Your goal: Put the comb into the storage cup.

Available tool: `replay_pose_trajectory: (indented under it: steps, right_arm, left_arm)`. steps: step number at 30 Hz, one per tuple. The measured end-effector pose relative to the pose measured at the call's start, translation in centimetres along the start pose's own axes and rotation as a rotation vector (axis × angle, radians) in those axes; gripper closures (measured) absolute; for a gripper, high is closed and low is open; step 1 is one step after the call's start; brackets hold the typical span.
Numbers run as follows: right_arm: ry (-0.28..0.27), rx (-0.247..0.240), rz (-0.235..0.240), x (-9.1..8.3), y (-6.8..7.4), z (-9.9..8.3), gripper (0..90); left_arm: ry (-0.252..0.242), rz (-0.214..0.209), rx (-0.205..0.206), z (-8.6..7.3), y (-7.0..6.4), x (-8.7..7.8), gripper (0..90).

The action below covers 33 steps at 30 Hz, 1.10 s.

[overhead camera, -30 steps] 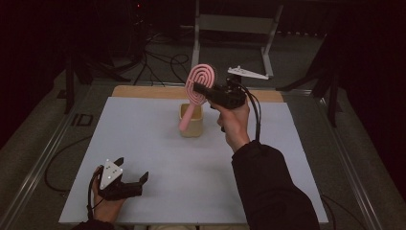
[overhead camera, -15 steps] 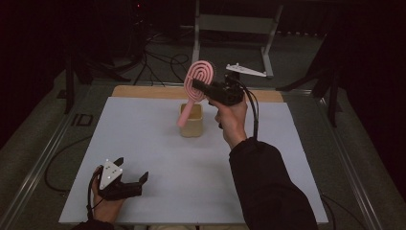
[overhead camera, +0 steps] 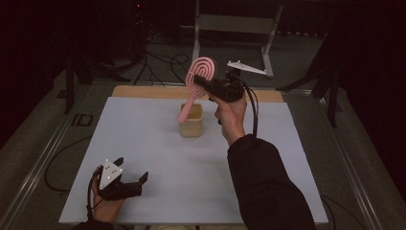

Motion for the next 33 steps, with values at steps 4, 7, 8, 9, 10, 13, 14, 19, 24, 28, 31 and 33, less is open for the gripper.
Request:
replay_pose_trajectory:
  steps: [4,7,8,9,10,13,14,19,24,28,31,33]
  right_arm:
    - [-0.003,-0.002,-0.006,0.1,-0.1,0.2,63.4]
    - [-0.006,-0.004,-0.012,0.2,-0.2,0.3,63.4]
    - [-0.005,-0.004,-0.014,0.2,-0.2,0.3,63.4]
    - [-0.007,-0.005,-0.017,0.3,-0.3,0.3,63.4]
    - [-0.009,-0.005,-0.019,0.3,-0.4,0.4,63.4]
    - [-0.018,0.004,-0.029,0.4,-0.6,0.5,63.4]
    - [-0.018,0.004,-0.029,0.4,-0.6,0.5,63.4]
    - [-0.024,0.007,-0.041,0.6,-0.9,0.8,63.4]
    - [-0.022,-0.002,-0.059,0.8,-1.1,1.0,63.4]
    - [-0.023,-0.009,-0.085,1.0,-1.4,1.3,63.5]
    - [-0.023,0.0,-0.105,1.2,-1.8,1.5,63.4]
    - [-0.024,0.002,-0.109,1.3,-1.9,1.5,63.5]
  left_arm:
    - [0.0,0.0,0.0,0.0,0.0,0.0,0.1]
    - [-0.001,-0.001,0.0,0.0,0.1,0.0,0.1]
    - [-0.001,-0.001,0.0,0.0,0.1,0.0,0.2]
    - [-0.001,-0.001,0.0,0.0,0.1,0.0,0.2]
    - [0.0,0.0,0.001,0.0,0.1,0.0,0.2]
    - [-0.002,0.0,0.001,0.0,0.1,-0.1,0.1]
    - [-0.002,0.0,0.001,0.0,0.1,-0.1,0.1]
    - [-0.003,0.0,-0.001,0.0,0.1,-0.1,0.1]
    - [-0.004,0.0,-0.004,0.0,0.1,-0.1,0.1]
    - [-0.004,0.0,-0.004,0.0,0.1,-0.1,0.1]
    - [-0.004,-0.001,-0.004,0.0,0.1,-0.1,0.1]
    - [-0.005,-0.001,-0.005,0.0,0.1,-0.1,0.1]
Point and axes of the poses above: each handheld gripper's, and its own axes: x roughly forward along the jaws, z roughly out of its top, y roughly to its left, the point moved 9 cm from there along x, roughly forward along the jaws, and after that the axes turned 3 degrees about -y, right-handed, at the moved point
